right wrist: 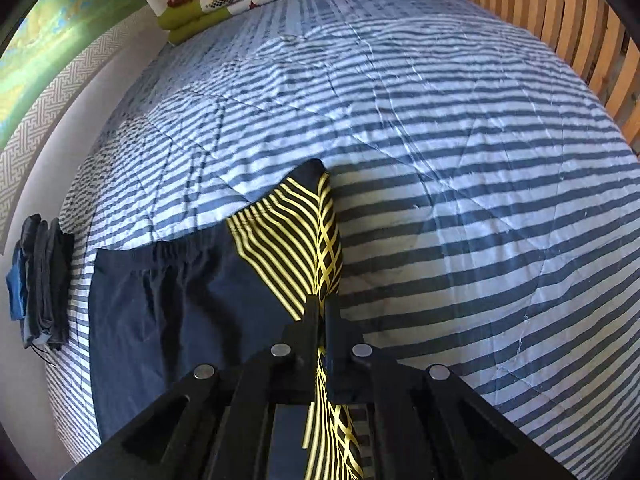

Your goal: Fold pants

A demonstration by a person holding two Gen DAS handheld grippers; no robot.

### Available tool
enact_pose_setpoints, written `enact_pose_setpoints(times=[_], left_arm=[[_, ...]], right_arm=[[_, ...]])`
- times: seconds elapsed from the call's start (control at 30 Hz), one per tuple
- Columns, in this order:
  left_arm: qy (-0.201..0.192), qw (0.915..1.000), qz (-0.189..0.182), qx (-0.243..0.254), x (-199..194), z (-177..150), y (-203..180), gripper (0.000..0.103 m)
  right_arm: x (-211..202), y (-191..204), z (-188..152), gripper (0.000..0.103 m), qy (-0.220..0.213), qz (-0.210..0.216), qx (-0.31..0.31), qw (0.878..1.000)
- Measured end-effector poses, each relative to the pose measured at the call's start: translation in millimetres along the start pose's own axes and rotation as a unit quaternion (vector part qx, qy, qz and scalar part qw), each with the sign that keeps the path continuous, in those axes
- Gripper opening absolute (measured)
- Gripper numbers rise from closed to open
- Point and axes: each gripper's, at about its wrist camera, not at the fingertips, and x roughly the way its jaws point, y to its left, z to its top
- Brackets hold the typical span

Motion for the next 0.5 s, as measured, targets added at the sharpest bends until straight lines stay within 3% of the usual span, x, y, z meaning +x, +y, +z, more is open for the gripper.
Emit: enact_pose_setpoints(times=[0.27,0.5], left_arm=[[-0.072,0.9921,0.047,-0.091,-86.2,-33.4,83.5,0.002],[-0.101,0.9823,0.079,-0.137,-134.0,-65.9,131.1,0.002]], right_arm=[[-23.3,113.9,-0.4,0.002,-0.026,-0.009,-0.051,0.998],[11.8,245.2,-26.3,0.002,-0.005,-0.019,-0.129,0.991]])
